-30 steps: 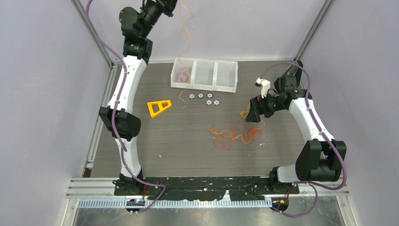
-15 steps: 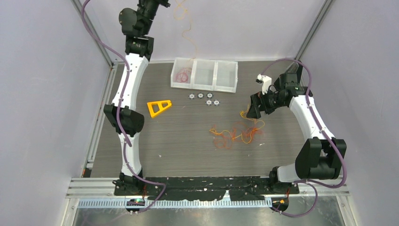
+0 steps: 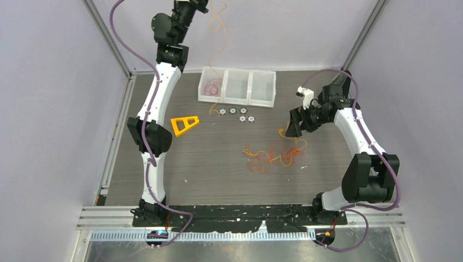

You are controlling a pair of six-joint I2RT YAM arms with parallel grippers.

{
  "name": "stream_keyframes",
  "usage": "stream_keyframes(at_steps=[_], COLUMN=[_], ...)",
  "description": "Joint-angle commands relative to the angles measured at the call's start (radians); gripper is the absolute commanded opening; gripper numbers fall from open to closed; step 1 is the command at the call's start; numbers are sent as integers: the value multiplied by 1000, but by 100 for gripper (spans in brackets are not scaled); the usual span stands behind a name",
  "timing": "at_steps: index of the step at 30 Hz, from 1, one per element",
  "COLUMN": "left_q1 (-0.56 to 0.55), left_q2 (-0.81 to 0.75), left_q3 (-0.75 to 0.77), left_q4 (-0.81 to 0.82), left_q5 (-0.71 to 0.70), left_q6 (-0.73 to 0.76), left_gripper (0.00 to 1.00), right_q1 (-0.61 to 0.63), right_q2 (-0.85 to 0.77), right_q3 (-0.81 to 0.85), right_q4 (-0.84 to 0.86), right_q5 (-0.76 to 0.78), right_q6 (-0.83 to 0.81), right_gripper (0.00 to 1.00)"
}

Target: Untangle the cables

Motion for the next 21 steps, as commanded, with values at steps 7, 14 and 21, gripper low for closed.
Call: stream_keyframes(at_steps=[7, 14, 21], left_q1=[-33, -45, -52], left_q2=[56, 50, 72], left_q3=[78, 98, 90], left_q4=[59, 87, 80], left_q5=[-76, -97, -113], left_q6=[16, 21, 27], left_gripper=[0, 0, 0], right_q1=[-1, 0, 0], right_q2=[18, 38, 47], right_q3=[48, 48, 55], right_q4=[16, 13, 13], right_q5=[22, 32, 32], right_q6=[2, -7, -5], right_gripper=[95, 95, 95])
